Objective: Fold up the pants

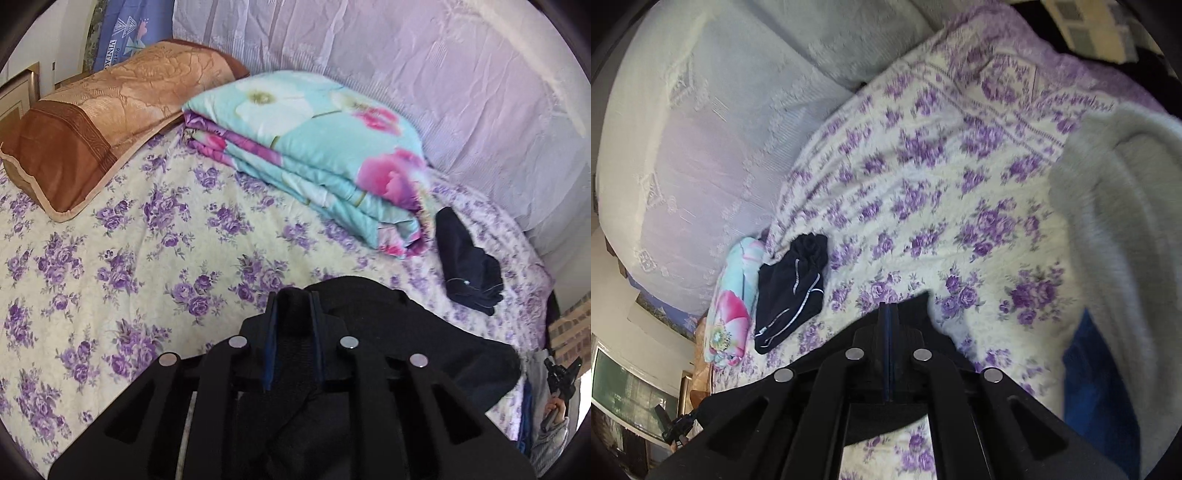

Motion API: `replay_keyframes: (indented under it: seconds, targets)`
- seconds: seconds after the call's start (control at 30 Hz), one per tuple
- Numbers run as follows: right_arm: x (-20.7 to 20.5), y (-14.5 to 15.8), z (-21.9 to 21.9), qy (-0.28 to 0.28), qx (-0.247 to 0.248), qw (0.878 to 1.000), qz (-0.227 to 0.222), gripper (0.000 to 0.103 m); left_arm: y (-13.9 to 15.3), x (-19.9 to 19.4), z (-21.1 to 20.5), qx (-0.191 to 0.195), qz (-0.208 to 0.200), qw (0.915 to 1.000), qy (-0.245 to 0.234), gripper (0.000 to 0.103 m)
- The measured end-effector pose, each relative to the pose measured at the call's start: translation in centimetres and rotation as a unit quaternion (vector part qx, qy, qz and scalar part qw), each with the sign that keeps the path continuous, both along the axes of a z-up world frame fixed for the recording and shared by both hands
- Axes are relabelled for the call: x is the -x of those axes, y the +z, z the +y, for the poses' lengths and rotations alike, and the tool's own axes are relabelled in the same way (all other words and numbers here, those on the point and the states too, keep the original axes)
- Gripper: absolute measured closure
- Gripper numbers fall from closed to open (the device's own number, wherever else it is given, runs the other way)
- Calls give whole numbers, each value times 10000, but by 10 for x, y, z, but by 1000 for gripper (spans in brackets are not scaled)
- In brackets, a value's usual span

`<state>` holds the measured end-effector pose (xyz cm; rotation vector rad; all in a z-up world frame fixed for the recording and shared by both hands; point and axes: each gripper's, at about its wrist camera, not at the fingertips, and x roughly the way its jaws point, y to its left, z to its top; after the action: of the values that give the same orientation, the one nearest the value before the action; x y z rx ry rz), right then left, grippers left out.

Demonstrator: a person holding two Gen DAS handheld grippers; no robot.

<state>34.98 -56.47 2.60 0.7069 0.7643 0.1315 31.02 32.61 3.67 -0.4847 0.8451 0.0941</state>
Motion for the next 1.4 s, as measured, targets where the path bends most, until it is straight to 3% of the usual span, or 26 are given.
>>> replay_keyframes:
  seconds: [0.23, 0.3, 0.43, 0.57, 0.67, 0.77, 0.8, 0.87, 0.9, 1.03, 1.13, 1.27, 1.4]
  targets:
    - [17, -8, 0, 320, -140, 9992, 210, 99, 5, 16, -8, -51, -48, 10000, -13, 88]
    - [3, -19, 2, 356, -165, 9985, 387, 94, 6, 14, -10, -38, -33, 10000, 16, 89]
    - [-37, -48, 0, 438, -301, 9966, 625, 70, 9, 6, -14, -151, 77, 9998, 112, 89]
    - [-78, -86, -5, 439, -536, 9923, 1029, 66, 4, -1, -13, -205, 273, 9990, 290, 88]
    - [-95, -111, -8, 490, -801, 9875, 1270, 66, -2, -8, -12, -232, 421, 9981, 396, 88]
    - [-98, -114, -2, 610, -854, 9879, 1143, 66, -6, -16, -12, -281, 513, 9974, 427, 88]
    - [-99, -113, 0, 659, -848, 9879, 1121, 70, -7, -18, -13, -294, 528, 9972, 432, 88]
    - [-100, -110, 8, 756, -648, 9892, 1074, 96, -9, -20, -12, -272, 542, 9971, 461, 88]
    - [-98, -106, 13, 812, -470, 9906, 998, 96, -10, -20, -12, -247, 544, 9970, 486, 88]
    - [-78, -77, 15, 705, -314, 9960, 439, 97, -11, -16, -10, -100, 477, 9975, 511, 89]
    - [-47, -48, 8, 638, -296, 9974, 140, 97, 3, -3, -11, 5, 200, 9992, 360, 90]
    - [26, -11, 2, 598, -51, 9977, -310, 97, 16, 25, -11, 147, -153, 9997, 113, 90]
    - [114, -1, -13, 399, -120, 9972, -615, 97, 5, 68, -6, 425, -302, 9986, -83, 91]
